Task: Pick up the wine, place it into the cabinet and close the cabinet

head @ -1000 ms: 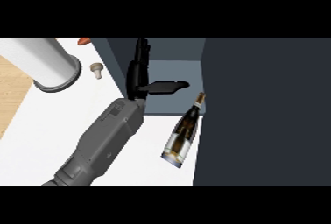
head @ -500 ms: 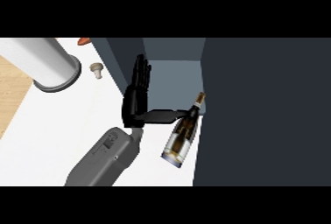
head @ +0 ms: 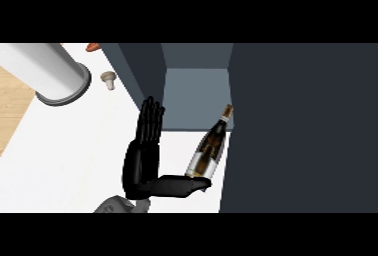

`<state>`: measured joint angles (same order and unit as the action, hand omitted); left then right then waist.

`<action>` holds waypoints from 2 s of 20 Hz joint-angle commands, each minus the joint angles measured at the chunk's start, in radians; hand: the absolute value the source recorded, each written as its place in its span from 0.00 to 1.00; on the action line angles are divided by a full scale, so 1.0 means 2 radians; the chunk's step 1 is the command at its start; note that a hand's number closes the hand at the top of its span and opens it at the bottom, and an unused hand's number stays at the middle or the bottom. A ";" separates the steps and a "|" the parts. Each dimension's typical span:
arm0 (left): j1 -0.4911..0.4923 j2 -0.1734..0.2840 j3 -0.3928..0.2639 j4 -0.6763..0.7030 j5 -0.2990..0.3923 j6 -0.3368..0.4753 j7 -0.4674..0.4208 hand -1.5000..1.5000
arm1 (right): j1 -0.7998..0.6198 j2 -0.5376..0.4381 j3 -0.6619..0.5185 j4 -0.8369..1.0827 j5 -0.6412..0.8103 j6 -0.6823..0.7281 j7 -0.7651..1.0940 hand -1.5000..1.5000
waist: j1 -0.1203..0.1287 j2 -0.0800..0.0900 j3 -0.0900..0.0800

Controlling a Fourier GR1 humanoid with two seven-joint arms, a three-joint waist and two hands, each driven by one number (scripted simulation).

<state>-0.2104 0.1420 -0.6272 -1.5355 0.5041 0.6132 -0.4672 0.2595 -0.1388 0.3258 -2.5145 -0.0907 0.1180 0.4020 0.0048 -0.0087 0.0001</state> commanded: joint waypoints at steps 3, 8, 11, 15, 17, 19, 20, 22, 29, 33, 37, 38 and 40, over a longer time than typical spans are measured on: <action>0.083 0.047 -0.019 -0.099 -0.016 0.006 -0.001 0.00 | 0.023 -0.069 0.014 -0.090 -0.031 0.059 0.054 1.00 | 0.001 0.000 0.000; 0.112 0.066 -0.007 -0.113 -0.016 0.006 -0.006 0.00 | 0.023 -0.069 0.118 -0.085 -0.048 0.087 0.074 1.00 | 0.001 0.001 -0.001; 0.168 0.102 -0.005 -0.148 -0.003 -0.026 -0.023 0.00 | 0.022 -0.063 0.170 -0.096 -0.018 0.088 0.076 1.00 | 0.003 -0.001 -0.001; 0.195 0.144 0.027 -0.187 0.006 -0.040 -0.022 0.00 | -0.007 -0.047 0.196 -0.082 0.007 0.081 0.077 1.00 | 0.003 -0.001 -0.001; 0.204 0.156 0.049 -0.194 0.027 -0.060 -0.023 0.00 | -0.026 -0.040 0.201 -0.101 0.005 0.071 0.100 1.00 | 0.004 -0.001 -0.003; 0.228 0.177 0.048 -0.237 0.020 -0.049 -0.012 0.00 | -0.044 -0.019 0.220 -0.082 0.014 0.051 0.122 1.00 | 0.009 -0.002 -0.002; 0.233 0.184 0.076 -0.217 0.042 -0.079 -0.028 0.00 | -0.066 -0.002 0.224 -0.057 0.015 0.044 0.125 1.00 | 0.010 0.001 -0.003; 0.268 0.206 0.081 -0.263 0.044 -0.077 -0.025 0.00 | -0.060 0.007 0.248 -0.056 0.020 0.032 0.146 1.00 | 0.011 -0.002 -0.002; 0.292 0.230 0.148 -0.233 0.091 -0.145 -0.051 0.00 | -0.149 0.067 0.301 0.023 0.048 -0.030 0.162 1.00 | 0.013 -0.002 -0.004; 0.316 0.234 0.155 -0.244 0.106 -0.164 -0.055 0.00 | -0.211 0.067 0.306 0.048 0.048 -0.103 0.164 1.00 | 0.016 -0.001 -0.004; 0.337 0.266 0.203 -0.252 0.139 -0.214 -0.059 0.00 | -0.316 0.068 0.276 0.118 0.031 -0.171 0.161 1.00 | 0.025 0.003 -0.003; 0.330 0.269 0.210 -0.252 0.143 -0.216 -0.052 0.00 | -0.341 0.068 0.279 0.154 0.035 -0.178 0.147 1.00 | 0.024 0.004 -0.003; 0.348 0.284 0.220 -0.267 0.152 -0.228 -0.045 0.00 | -0.374 0.067 0.267 0.171 0.019 -0.204 0.146 1.00 | 0.035 0.003 -0.003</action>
<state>0.4557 0.6683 -0.2390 -2.0465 0.7683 0.2079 -0.5715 -0.3113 -0.0837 0.8347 -2.3079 -0.0375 -0.1846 0.7083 0.0562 -0.0053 -0.0047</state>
